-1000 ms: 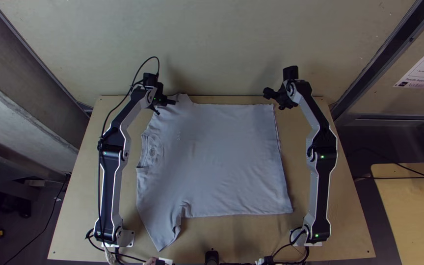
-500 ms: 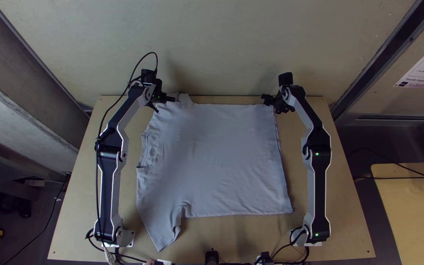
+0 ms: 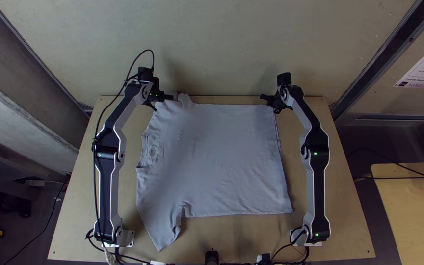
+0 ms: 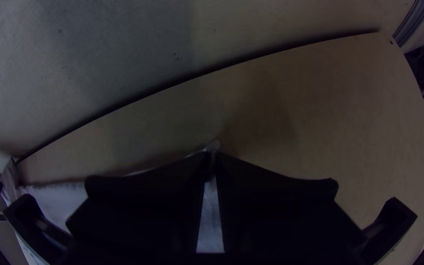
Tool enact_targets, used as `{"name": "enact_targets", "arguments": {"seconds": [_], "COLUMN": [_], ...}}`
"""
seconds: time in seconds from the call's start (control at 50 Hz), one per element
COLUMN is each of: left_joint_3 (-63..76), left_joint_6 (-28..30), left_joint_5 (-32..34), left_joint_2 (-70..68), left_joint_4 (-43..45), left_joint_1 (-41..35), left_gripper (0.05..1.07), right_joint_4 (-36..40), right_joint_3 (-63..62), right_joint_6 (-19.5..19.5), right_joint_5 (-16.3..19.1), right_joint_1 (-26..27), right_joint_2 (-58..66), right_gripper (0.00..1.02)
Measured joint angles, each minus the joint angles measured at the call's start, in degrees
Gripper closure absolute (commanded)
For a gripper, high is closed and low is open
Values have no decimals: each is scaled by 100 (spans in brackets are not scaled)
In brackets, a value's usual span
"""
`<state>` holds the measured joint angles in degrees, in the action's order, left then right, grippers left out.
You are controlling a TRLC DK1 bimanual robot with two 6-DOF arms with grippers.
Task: Fold the t-shirt
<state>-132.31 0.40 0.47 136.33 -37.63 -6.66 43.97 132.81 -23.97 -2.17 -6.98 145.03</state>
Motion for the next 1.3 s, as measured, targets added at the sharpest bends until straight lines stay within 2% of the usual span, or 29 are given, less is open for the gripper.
{"name": "enact_targets", "arguments": {"seconds": [0.68, 1.0, 1.3], "left_joint_3": [11, 710, 1517], "left_joint_6": [-214, -308, -345], "left_joint_5": [170, 374, 470], "left_joint_2": [-162, -647, -1364], "left_joint_4": [278, -111, -92], "left_joint_1": [286, 348, 444], "left_gripper": [105, 105, 105], "right_joint_4": [-540, -273, 79], "right_joint_3": [116, 33, -284], "right_joint_6": [20, 98, 245], "right_joint_5": [-177, -177, -192], "right_joint_1": [-13, -13, -13], "right_joint_2": [-37, -520, -975], "right_gripper": [100, 100, 100]}}
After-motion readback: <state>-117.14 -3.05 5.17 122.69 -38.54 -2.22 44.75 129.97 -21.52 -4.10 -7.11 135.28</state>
